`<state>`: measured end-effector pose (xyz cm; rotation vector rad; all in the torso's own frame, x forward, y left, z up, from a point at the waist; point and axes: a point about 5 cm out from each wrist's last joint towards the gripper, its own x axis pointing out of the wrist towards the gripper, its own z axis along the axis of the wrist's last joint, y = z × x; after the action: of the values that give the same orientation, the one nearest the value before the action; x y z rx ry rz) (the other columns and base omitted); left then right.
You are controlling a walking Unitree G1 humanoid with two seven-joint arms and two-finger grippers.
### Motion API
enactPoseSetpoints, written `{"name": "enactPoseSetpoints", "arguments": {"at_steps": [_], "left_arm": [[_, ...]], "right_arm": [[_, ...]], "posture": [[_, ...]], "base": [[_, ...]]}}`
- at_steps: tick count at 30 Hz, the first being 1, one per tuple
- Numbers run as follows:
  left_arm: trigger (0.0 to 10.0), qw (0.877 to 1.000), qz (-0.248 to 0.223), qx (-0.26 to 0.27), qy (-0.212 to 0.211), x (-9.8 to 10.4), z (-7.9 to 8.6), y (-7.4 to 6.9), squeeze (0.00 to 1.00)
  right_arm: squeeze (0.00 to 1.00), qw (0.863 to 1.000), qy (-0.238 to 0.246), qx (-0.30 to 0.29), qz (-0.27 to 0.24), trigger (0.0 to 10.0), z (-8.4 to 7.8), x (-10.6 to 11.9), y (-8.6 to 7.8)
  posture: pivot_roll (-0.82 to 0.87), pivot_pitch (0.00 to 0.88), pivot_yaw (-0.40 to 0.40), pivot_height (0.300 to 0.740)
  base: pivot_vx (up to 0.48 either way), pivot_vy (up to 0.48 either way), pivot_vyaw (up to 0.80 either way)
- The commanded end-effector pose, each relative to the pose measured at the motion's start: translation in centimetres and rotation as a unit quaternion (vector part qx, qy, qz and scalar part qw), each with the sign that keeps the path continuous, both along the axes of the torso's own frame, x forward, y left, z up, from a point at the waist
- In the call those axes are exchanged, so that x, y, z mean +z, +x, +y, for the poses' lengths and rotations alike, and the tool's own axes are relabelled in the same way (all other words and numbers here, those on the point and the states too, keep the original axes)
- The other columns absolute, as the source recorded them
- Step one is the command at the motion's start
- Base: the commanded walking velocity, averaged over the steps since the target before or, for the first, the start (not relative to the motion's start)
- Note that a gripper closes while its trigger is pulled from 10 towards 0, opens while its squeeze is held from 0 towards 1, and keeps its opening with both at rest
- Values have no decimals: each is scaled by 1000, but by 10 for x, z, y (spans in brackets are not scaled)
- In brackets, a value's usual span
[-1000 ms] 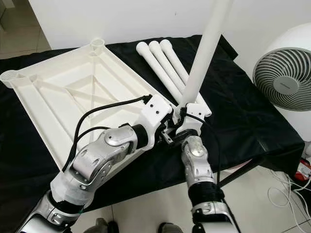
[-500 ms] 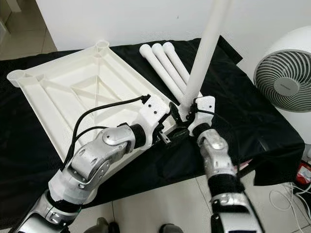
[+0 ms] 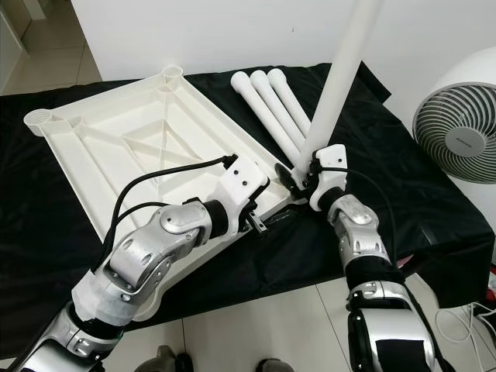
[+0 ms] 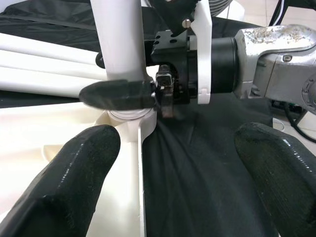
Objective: Building children table
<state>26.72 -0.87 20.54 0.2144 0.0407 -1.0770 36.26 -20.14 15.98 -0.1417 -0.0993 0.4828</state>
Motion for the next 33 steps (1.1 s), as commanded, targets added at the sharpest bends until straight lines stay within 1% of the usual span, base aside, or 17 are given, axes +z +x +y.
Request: {"name": "enactPoseSetpoints", "arguments": {"at_steps": [1,9,10,11,14,16,22,24,25,26,27,28,29,30,31,32,33], "left_arm": [[10000,999,7,-42,6,-3,-4,-6,0],[10000,999,11,-47,6,-4,-5,-9,0],[10000,999,11,-48,6,-4,-5,-10,0],[10000,999,12,-49,5,-4,-6,-10,0],[10000,999,12,-50,5,-5,-6,-11,0],[10000,999,14,-51,6,-5,-6,-11,0],[10000,998,17,-55,7,-6,-6,-13,0],[10000,998,17,-57,9,-7,-5,-14,0],[10000,998,18,-58,9,-7,-5,-14,0],[10000,998,18,-58,9,-7,-5,-14,0],[10000,998,19,-59,10,-8,-5,-15,0],[10000,998,20,-60,11,-8,-5,-15,0],[10000,998,20,-60,11,-8,-5,-15,0],[10000,998,21,-61,12,-9,-6,-15,0],[10000,998,22,-61,13,-10,-6,-15,0],[10000,998,22,-61,13,-10,-6,-15,0],[10000,998,21,-59,13,-11,-5,-14,0]], "right_arm": [[0,1000,-11,14,7,0,0,-4,0],[0,1000,-10,13,6,0,-1,-7,-2],[0,1000,-4,5,7,9490,0,-8,-2],[0,1000,2,-9,11,10000,1,-9,-2],[0,999,7,-36,19,10000,2,-12,-2],[0,998,9,-61,25,10000,9,-19,-4],[0,994,27,-102,34,10000,16,-25,-7],[0,982,47,-176,39,10000,15,-27,-9],[0,972,50,-226,52,10000,14,-32,-10],[0,972,50,-226,52,10000,14,-32,-10],[0,958,56,-274,59,10000,14,-35,-14],[0,950,59,-298,71,10000,17,-39,-17],[0,950,59,-298,71,10000,17,-39,-17],[0,945,71,-311,69,10000,26,-40,-22],[0,946,79,-306,69,10000,36,-40,-26],[0,946,79,-306,69,10000,36,-40,-26],[0,949,91,-296,67,10000,48,-40,-31]], "posture": [[-104,85,41,740],[-107,96,36,740],[-110,99,33,740],[-110,99,33,740],[-109,102,30,740],[-110,105,30,740],[-114,111,34,740],[-115,113,40,740],[-115,112,39,740],[-115,112,39,740],[-119,110,40,740],[-119,110,40,740],[-119,110,40,740],[-118,109,38,740],[-122,106,37,740],[-122,106,37,740],[-123,104,37,740]], "base": [[0,0,0],[0,0,0],[0,0,0],[0,0,0],[0,0,0],[0,0,0],[0,0,0],[0,0,0],[0,0,0],[0,0,0],[0,0,0],[0,0,0],[0,0,0],[0,0,0],[0,0,0],[0,0,0],[0,0,0]]}}
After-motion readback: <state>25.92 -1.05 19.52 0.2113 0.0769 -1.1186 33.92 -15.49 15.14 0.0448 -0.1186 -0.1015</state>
